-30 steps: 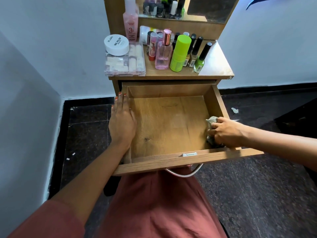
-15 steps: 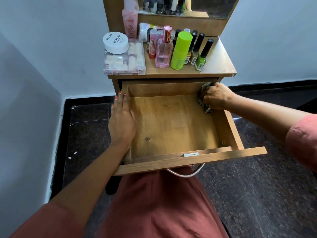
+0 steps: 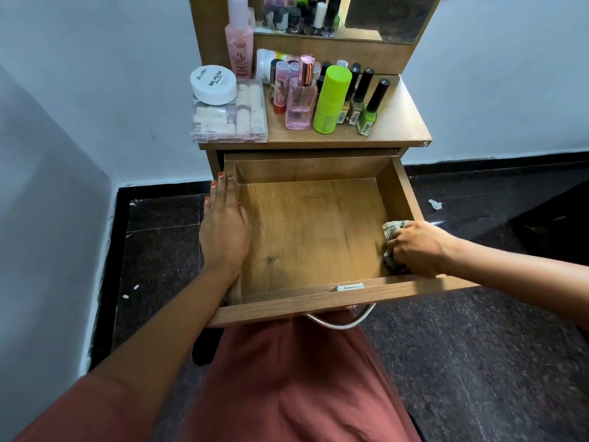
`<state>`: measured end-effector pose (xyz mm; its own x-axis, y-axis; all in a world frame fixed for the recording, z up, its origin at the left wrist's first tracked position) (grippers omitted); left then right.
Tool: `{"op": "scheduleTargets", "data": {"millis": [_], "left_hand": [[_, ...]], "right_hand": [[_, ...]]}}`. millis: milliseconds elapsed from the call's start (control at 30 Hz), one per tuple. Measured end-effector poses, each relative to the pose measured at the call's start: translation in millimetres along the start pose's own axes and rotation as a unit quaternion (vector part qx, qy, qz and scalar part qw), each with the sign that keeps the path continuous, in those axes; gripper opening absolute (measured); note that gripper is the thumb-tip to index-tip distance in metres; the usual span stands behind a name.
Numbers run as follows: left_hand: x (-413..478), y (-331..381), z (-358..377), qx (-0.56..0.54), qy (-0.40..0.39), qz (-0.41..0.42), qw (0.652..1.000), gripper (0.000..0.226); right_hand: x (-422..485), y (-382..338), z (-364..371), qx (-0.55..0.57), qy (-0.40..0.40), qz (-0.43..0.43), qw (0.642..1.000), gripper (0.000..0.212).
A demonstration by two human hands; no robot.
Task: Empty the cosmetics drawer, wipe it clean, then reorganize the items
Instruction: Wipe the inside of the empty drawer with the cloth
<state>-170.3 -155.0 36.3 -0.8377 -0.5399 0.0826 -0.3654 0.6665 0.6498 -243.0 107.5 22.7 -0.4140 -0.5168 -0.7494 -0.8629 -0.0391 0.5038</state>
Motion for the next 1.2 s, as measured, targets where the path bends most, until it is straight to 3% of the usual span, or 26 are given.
{"op": "scheduleTargets", "data": {"millis": [267,467,767,1000,1100,1133,1200], "left_hand": [[-2,5,2,-0.005,-0.002,0.003,1.000,0.047],[-4,5,4,-0.001,-0.008,0.000,1.000,0.047],[0,0,1,0.005,-0.002,-0.001,1.000,0.047],[1,0,0,-0.002,0.004,0.003,1.000,0.047],[0,0,1,-0.009,0.004,0.001,1.000,0.047],[0,1,1,-0.011,0.005,0.000,1.000,0.047],[0,2,1,-0.016,0.005,0.002,1.000,0.047]], "right_hand": [[19,30,-9,0.050,0.004,0.062,0.997,0.035],[53,83,-10,0.009,0.063,0.163,0.984,0.027],[67,81,-8,-0.048,0.114,0.189,0.974,0.025],[43,43,-3,0.114,0.111,0.191,0.969,0.029],[15,39,-16,0.283,0.171,0.258,0.908,0.029],[5,42,-18,0.362,0.201,0.290,0.863,0.030],[-8,51,-11,0.553,0.244,0.345,0.718,0.034]]}}
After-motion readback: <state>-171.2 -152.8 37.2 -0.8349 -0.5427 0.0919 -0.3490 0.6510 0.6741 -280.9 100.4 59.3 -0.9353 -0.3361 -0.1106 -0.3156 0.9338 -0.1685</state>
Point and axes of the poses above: each hand's wrist, its own x-axis towards the middle knuckle, its own z-axis out of the palm, y = z × x, the point moved 8 cm from there along x, towards the middle knuckle, and after that the axes turned 11 degrees about -x, right-handed, at the moved point
